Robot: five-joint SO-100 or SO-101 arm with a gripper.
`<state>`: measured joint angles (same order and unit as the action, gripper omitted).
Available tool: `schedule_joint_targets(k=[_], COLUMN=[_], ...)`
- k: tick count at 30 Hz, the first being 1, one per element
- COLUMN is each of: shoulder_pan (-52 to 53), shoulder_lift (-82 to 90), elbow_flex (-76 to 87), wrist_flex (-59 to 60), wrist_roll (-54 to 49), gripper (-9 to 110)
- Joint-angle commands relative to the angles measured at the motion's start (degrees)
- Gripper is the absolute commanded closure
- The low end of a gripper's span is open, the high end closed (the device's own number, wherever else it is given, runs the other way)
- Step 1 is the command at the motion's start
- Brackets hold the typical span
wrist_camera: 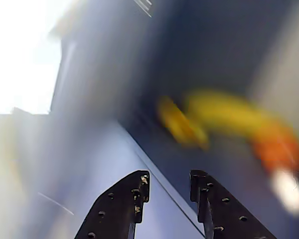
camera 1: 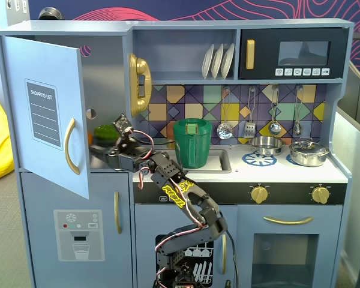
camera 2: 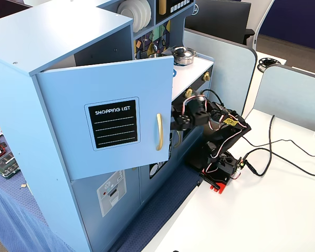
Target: Open the left cabinet door
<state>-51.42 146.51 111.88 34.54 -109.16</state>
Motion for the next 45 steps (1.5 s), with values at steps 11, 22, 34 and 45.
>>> schedule_joint_targets(k=[11,22,34,45], shoulder_pan=[44.0,49.5,49.9,52.7], shoulder_lift=[15.3,25.1,30.1,35.6], elbow_flex=[25.6,54.9,59.8,59.9], wrist_flex=[28.8,14.2,19.2,47.7], wrist_roll=[18.0,22.4,29.3,17.9], gripper=[101,101,101,101])
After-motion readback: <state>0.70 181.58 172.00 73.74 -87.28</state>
